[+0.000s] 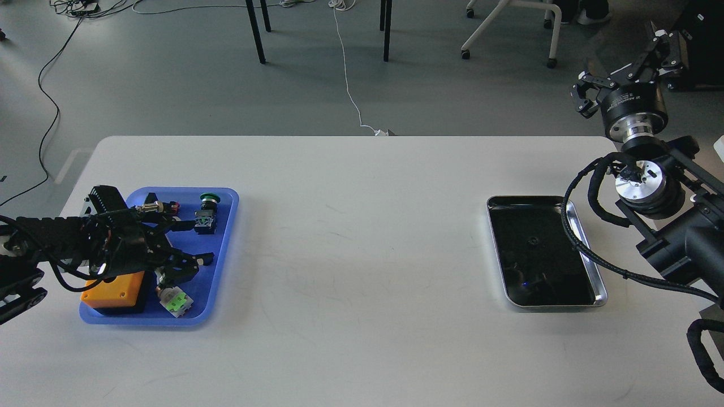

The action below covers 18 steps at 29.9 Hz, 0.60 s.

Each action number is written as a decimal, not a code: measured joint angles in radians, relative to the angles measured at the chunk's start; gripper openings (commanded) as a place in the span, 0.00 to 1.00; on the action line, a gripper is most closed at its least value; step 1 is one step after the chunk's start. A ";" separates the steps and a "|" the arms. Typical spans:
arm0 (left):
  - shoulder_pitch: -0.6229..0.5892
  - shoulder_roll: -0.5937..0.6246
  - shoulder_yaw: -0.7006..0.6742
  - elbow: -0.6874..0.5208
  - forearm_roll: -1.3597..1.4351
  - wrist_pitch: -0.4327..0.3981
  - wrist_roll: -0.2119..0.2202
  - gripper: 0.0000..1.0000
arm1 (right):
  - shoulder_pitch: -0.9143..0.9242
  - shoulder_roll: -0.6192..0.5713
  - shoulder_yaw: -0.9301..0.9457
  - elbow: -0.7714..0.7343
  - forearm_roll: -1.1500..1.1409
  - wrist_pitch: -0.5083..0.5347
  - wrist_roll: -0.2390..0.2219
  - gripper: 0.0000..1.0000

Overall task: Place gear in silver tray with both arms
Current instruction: 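Grasp another black gear in the blue tray with the left gripper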

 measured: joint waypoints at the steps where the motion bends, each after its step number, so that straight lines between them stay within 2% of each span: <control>1: -0.001 -0.007 0.001 0.005 0.000 0.000 0.000 0.69 | 0.000 -0.001 0.001 0.000 0.000 0.001 0.000 0.99; 18: -0.046 -0.015 0.071 0.037 0.000 0.000 0.000 0.66 | 0.000 0.002 0.013 0.000 -0.001 0.007 0.000 0.99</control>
